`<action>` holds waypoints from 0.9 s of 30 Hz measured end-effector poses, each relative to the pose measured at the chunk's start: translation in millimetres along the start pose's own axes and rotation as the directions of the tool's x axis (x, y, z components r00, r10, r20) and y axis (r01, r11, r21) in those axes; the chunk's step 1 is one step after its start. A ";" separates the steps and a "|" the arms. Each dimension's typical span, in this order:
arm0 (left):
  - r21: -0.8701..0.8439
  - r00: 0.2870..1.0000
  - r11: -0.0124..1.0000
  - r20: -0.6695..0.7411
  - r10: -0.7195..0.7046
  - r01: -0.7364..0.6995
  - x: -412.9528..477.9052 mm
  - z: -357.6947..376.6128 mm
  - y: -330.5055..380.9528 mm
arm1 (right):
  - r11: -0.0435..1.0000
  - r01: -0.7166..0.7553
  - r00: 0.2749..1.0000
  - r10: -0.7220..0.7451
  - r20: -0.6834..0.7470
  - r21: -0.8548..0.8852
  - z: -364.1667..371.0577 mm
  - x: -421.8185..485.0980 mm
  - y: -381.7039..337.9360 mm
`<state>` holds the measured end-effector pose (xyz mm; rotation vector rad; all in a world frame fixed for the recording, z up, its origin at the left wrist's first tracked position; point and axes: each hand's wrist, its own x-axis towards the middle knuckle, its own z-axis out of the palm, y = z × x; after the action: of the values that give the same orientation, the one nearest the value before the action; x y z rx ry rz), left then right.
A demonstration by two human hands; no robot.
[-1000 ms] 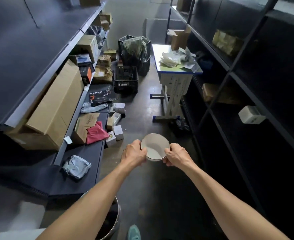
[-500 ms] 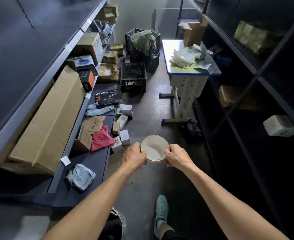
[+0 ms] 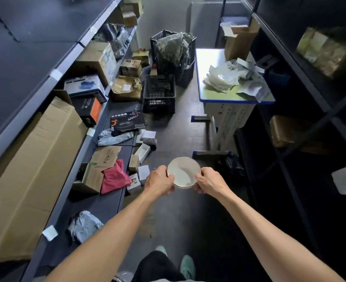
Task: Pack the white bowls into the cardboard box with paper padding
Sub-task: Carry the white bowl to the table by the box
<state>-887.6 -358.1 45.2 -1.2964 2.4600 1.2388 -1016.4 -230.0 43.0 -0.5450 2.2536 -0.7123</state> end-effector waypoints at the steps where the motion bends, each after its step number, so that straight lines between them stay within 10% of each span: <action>1: -0.003 1.000 1.000 0.006 0.001 -0.001 12.6 -2.7 2.2 | 1.000 -0.002 1.000 0.002 0.004 -0.002 -2.9 10.9 -3.9; 27: 0.104 0.999 0.994 0.025 0.036 -0.038 361.7 -141.9 85.9 | 0.999 -0.042 0.999 0.042 0.003 -0.008 -75.5 333.1 -178.7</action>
<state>-1141.2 -664.7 38.8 -1.2094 2.5070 1.1094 -1262.0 -527.1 35.8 -0.5000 2.2592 -0.6816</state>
